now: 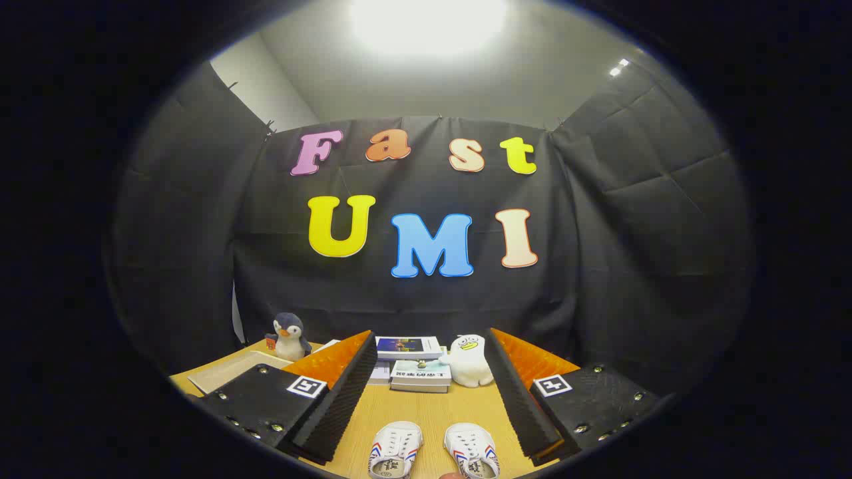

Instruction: Open the storage box then place both shoes into the box .Put the left shoe in first, then the right shoe, with the right side of both shoes facing outward in a uniform manner.

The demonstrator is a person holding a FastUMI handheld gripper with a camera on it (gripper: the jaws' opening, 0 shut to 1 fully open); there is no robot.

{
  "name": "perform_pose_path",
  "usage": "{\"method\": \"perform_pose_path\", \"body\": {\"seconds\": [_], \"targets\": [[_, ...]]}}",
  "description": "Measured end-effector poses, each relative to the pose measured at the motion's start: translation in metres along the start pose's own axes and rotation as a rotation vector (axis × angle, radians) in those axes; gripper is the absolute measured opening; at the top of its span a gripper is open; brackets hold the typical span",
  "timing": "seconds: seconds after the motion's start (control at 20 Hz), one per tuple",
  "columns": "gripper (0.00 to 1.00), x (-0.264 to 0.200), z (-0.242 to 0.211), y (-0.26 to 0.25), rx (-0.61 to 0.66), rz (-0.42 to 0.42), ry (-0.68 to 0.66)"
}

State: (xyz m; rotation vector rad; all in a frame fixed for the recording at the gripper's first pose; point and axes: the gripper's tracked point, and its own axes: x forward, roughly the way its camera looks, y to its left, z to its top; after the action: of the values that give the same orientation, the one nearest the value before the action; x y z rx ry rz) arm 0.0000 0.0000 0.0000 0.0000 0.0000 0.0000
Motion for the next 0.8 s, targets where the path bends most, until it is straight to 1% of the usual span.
{"method": "perform_pose_path", "body": {"seconds": [0.45,0.8], "targets": [[0.98,-0.0022,-0.0016,-0.0008,0.016,0.0,-0.001],[0.97,0.0,-0.0005,0.0035,0.026,0.016,-0.002]]}}
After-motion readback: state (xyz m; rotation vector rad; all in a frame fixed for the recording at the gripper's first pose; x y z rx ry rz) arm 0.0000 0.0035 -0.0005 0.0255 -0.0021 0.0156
